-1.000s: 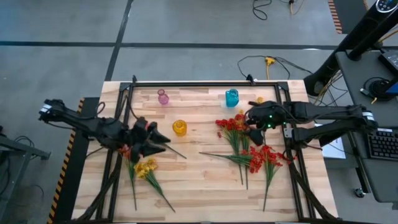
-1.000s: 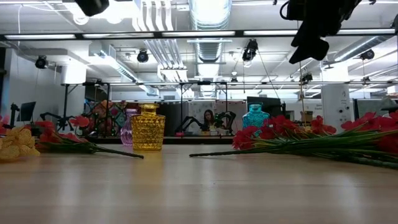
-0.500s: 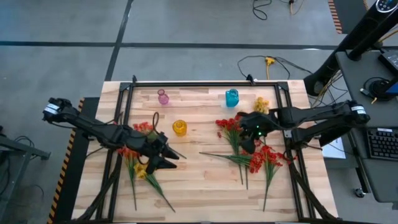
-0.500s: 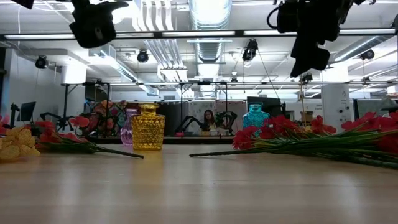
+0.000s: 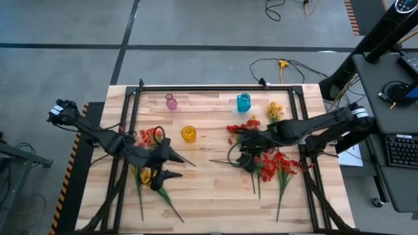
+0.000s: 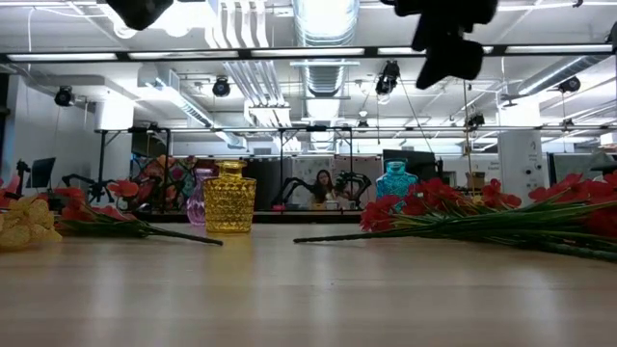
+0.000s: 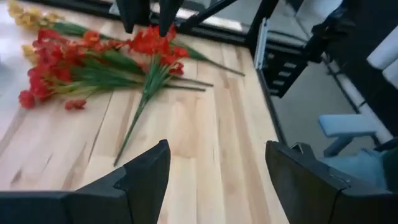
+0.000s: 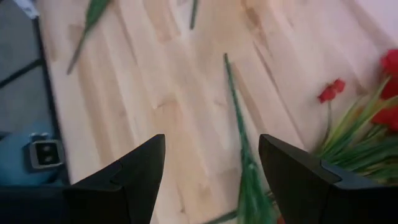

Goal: Sort flowers into vase by color
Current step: Put the left red flower into the yellow vase

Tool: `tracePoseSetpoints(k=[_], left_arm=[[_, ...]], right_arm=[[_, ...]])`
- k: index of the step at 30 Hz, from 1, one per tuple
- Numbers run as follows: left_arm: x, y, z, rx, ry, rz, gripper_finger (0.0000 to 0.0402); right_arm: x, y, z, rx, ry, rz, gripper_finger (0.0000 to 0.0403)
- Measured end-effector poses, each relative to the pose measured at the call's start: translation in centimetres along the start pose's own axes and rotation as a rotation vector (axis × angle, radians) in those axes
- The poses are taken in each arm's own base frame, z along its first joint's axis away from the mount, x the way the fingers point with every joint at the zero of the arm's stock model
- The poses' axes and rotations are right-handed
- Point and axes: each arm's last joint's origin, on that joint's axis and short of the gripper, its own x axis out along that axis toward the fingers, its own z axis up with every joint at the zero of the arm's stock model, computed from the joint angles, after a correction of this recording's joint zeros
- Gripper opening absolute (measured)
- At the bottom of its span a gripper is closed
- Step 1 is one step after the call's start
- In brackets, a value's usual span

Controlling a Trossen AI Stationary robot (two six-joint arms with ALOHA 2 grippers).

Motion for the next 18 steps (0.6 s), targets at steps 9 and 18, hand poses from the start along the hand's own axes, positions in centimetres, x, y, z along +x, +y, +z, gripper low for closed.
tracePoseSetpoints(k=[9,18], left_arm=[[1.1,-2.1,-1.9,0.031,0.016,-0.018,0.0246],[-0.4,-6.0,-4.2,0.054,-0.079,0.061,0.0246]], right_arm=[[3.5,1.4,0.4,-0.125,0.077,-0.046,0.0251],[4.2,3.1,-1.8,-0.354,-0.034,-0.259,0.0251]])
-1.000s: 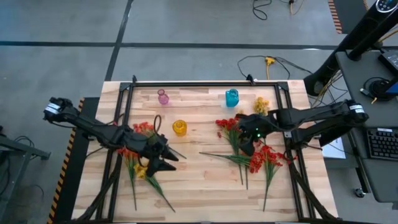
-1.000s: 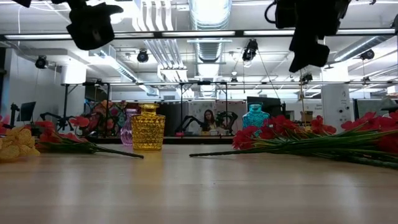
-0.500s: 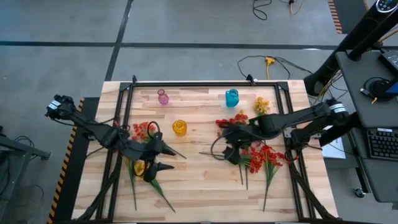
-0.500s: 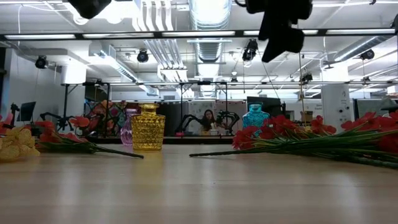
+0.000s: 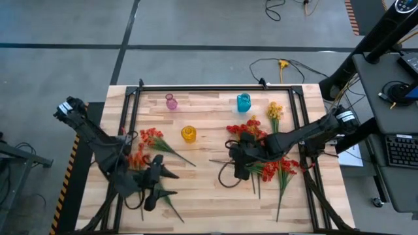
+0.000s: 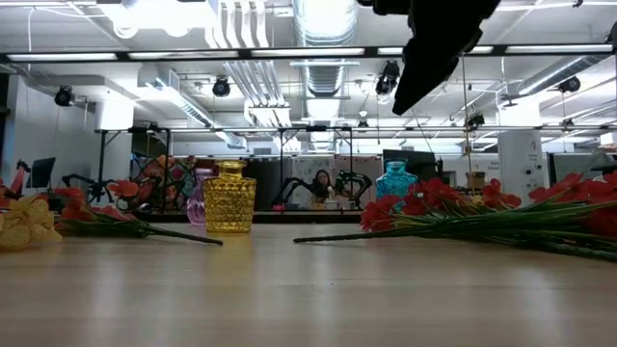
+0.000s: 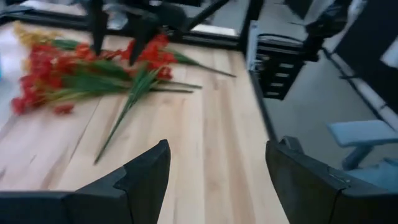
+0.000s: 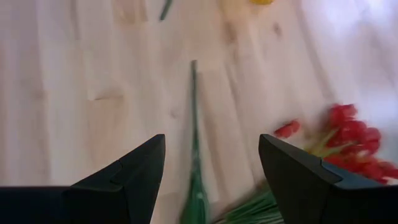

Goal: Sort flowers into vase by color
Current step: Put the left red flower into the yellow vase

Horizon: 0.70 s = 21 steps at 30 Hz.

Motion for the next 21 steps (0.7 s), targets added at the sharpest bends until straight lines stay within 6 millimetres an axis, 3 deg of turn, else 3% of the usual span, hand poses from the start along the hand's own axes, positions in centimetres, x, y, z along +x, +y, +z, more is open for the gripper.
tracePoseSetpoints(k=[7,14,17,21], left_arm=[[-1.0,1.1,-1.0,-0.088,0.082,0.090,0.0246],[-1.1,1.6,-1.7,-0.064,0.117,0.144,0.0246],[-1.4,1.9,-1.5,-0.057,0.116,0.151,0.0246],[-1.9,2.6,-1.4,0.037,0.095,0.212,0.0246]], right_arm=[[-0.7,2.1,-0.1,-0.041,-0.077,0.044,0.0251],[-1.8,1.7,1.7,-0.040,-0.131,0.054,0.0251],[-2.5,0.7,3.2,0.042,-0.165,0.049,0.0251],[-3.4,-0.8,5.0,0.275,-0.199,0.072,0.0251]])
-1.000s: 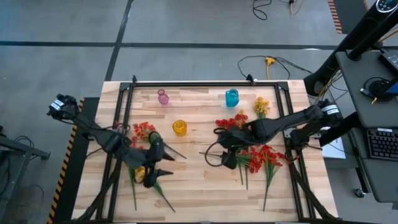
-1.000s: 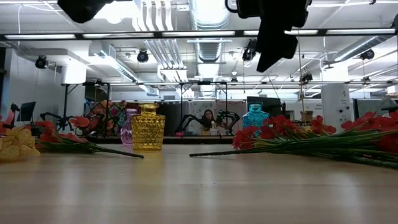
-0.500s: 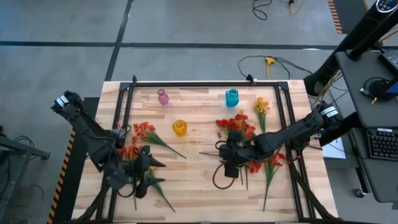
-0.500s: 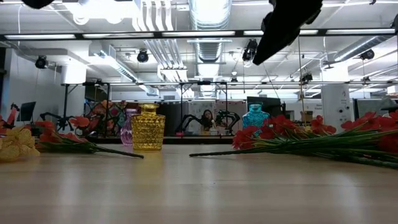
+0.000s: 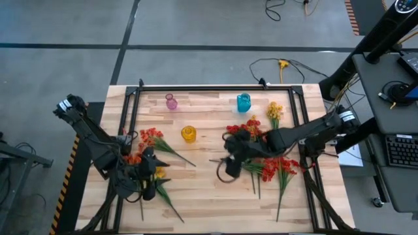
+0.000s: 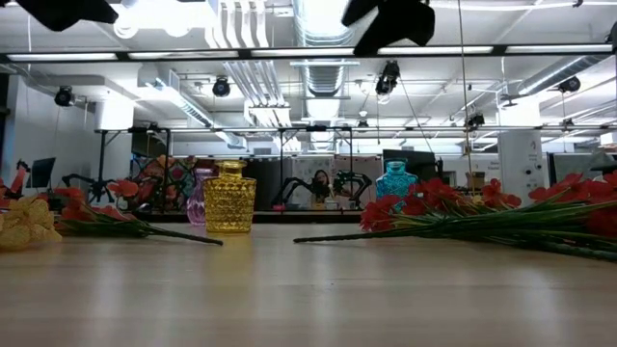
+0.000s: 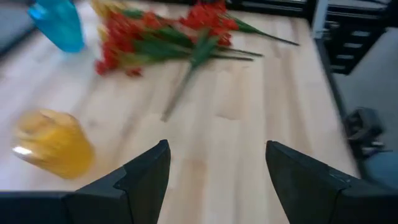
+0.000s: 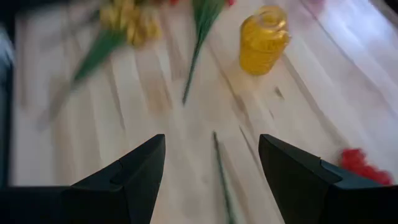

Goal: Sort flowers into vase by color
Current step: Put the left red flower into the yellow vase

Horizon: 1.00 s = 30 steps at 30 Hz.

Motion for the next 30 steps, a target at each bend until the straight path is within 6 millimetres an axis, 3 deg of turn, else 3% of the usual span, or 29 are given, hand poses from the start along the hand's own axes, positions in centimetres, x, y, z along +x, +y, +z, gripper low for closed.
tracePoseSetpoints(k=[5,16,23,30], left_arm=[[-0.7,0.9,0.4,0.059,-0.037,0.047,0.0246],[-1.1,1.6,0.9,0.083,-0.141,0.158,0.0246],[-1.1,1.6,0.9,0.094,-0.147,0.167,0.0246],[-1.1,1.6,0.9,0.095,-0.147,0.169,0.0246]], right_arm=[[0.0,-0.6,0.1,0.197,0.028,-0.029,0.0251],[0.5,-3.9,-4.2,0.451,0.376,-0.380,0.0243],[4.1,-5.7,-6.4,0.454,0.495,-0.472,0.0233],[8.1,-7.3,-7.0,0.394,0.566,-0.504,0.0265]])
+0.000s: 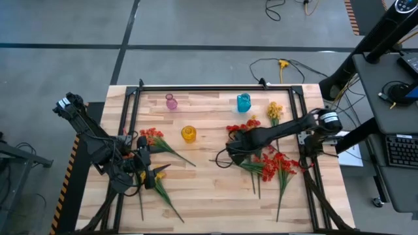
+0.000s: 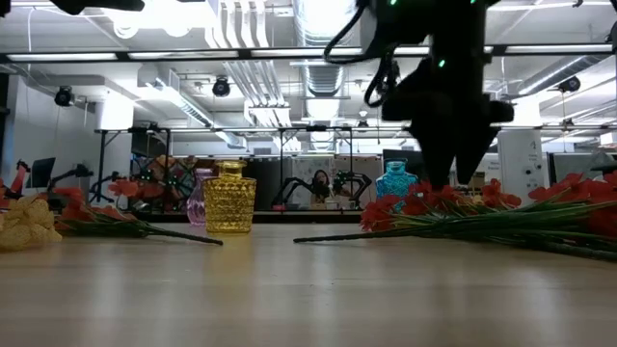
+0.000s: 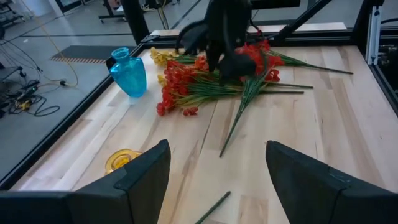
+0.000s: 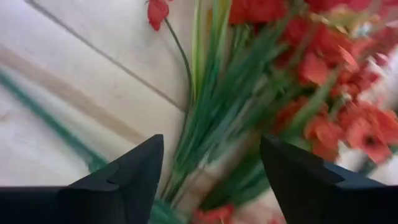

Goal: Sort flowers into vase by color
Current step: Put the left red flower into the yellow vase

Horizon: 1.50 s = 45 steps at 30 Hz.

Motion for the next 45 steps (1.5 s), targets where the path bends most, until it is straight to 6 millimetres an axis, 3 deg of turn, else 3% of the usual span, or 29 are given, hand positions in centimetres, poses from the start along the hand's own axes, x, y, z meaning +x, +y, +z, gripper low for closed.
tracePoseSetpoints(k=[13,26,29,37,45], left_arm=[[0.0,0.0,0.0,-0.018,0.000,0.000,0.0246],[0.0,0.1,0.0,-0.006,-0.025,0.036,0.0246],[0.0,0.1,0.0,-0.006,-0.025,0.036,0.0246],[0.0,0.1,0.0,0.005,-0.024,0.037,0.0246],[0.0,0.1,0.0,0.007,-0.024,0.037,0.0246]], right_arm=[[3.9,-0.2,2.2,-0.056,0.042,-0.063,0.0283],[4.5,1.4,2.8,-0.088,-0.005,0.080,0.0247],[4.2,2.0,2.8,-0.113,0.001,0.151,0.0244],[1.5,2.1,2.8,-0.133,-0.059,0.143,0.0255],[1.0,1.7,2.5,-0.120,-0.024,0.104,0.0267]])
